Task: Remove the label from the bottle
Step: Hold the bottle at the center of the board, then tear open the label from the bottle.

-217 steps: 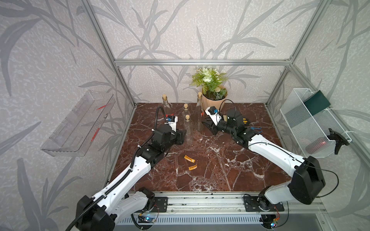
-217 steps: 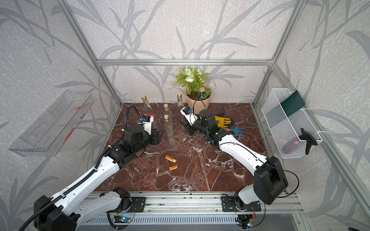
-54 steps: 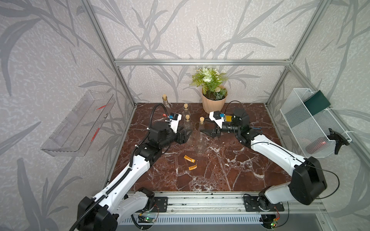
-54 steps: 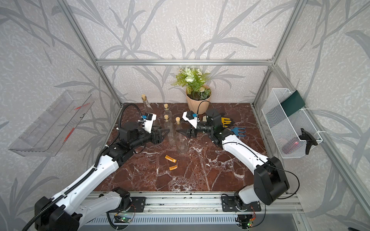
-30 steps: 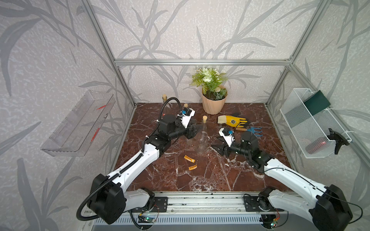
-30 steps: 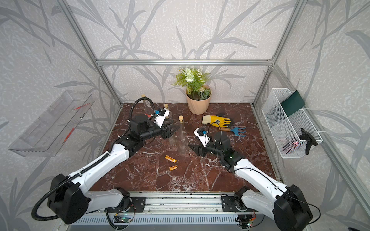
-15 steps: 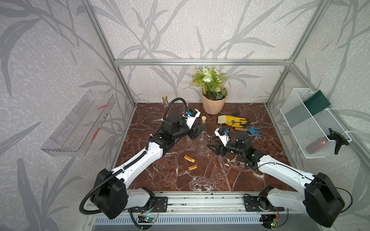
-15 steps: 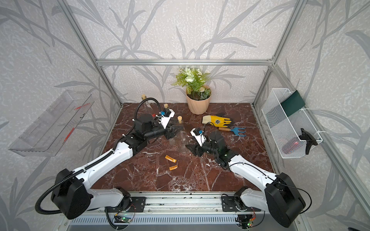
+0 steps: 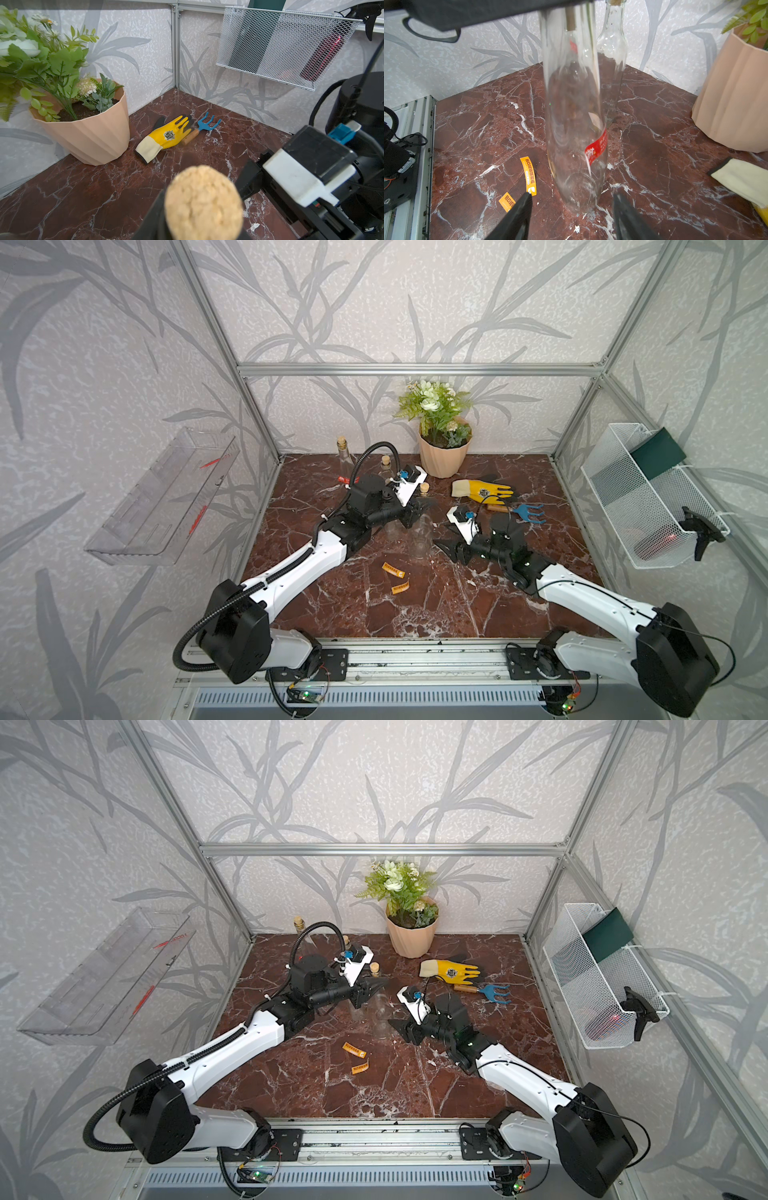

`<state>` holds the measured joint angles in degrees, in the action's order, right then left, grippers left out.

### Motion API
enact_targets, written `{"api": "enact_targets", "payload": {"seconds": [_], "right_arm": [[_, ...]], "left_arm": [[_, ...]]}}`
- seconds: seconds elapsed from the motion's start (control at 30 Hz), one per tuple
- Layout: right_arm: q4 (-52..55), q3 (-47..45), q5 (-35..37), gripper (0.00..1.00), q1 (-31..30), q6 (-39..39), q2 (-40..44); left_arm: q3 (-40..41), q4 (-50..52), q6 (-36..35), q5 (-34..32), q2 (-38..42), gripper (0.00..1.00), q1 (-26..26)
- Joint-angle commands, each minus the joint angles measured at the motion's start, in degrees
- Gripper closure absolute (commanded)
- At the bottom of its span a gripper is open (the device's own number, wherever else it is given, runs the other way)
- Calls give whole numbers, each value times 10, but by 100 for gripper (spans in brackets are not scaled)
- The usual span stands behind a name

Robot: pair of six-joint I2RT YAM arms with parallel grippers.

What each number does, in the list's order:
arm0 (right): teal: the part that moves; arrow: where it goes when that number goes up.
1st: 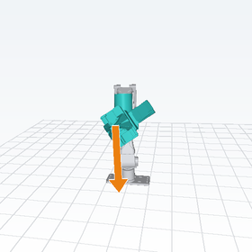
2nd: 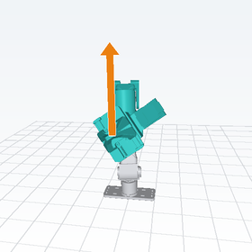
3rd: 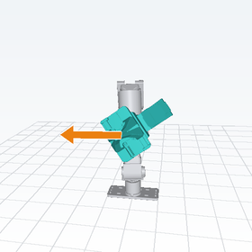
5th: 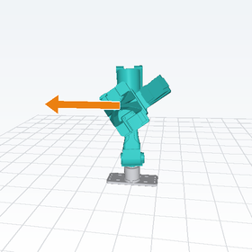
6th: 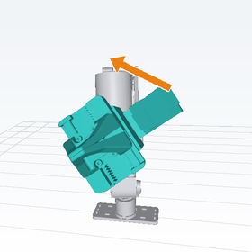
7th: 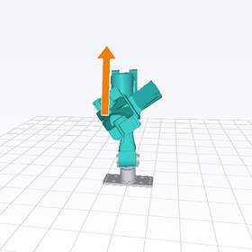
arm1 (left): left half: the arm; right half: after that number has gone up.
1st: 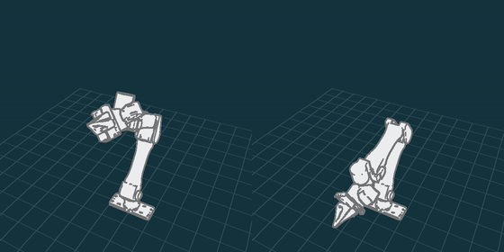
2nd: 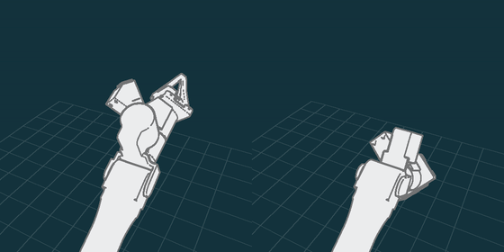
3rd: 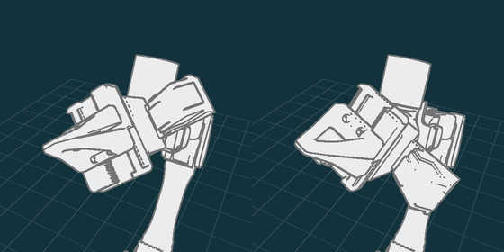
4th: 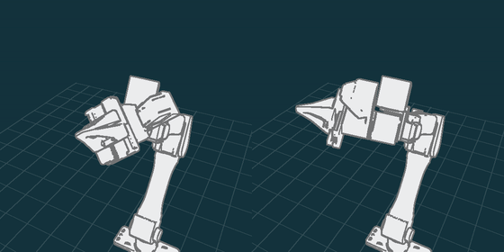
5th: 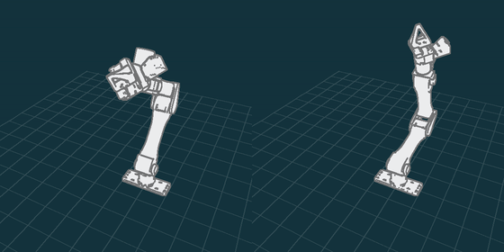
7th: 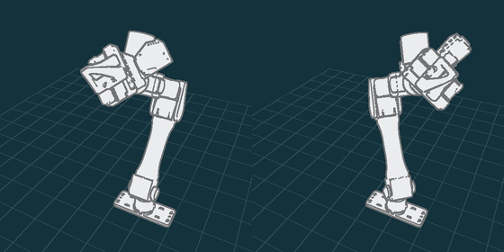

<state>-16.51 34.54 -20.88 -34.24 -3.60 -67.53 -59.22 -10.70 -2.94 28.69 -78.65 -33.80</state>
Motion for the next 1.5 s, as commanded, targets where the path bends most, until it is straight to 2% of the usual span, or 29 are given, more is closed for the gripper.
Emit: {"api": "enact_targets", "payload": {"seconds": [0.0,0.3,0.47,0.57,1.03,1.47], "right_arm": [[-10,-10,13,39,-3,-15,10],[-86,-31,12,52,-2,-67,-3],[-180,-53,-9,60,-2,-112,-24],[-199,-48,-9,65,-1,-122,-41],[-227,-27,-20,68,15,-120,-94],[-243,-20,-27,74,23,-108,-109]], "left_arm": [[-9,-12,-11,-6,13,70,-5],[2,4,-21,-19,26,86,-9],[7,14,-29,-22,32,88,-10],[11,15,-29,-24,32,88,-10],[20,10,-25,-23,26,88,-12],[26,8,-26,-25,20,89,-11]]}}
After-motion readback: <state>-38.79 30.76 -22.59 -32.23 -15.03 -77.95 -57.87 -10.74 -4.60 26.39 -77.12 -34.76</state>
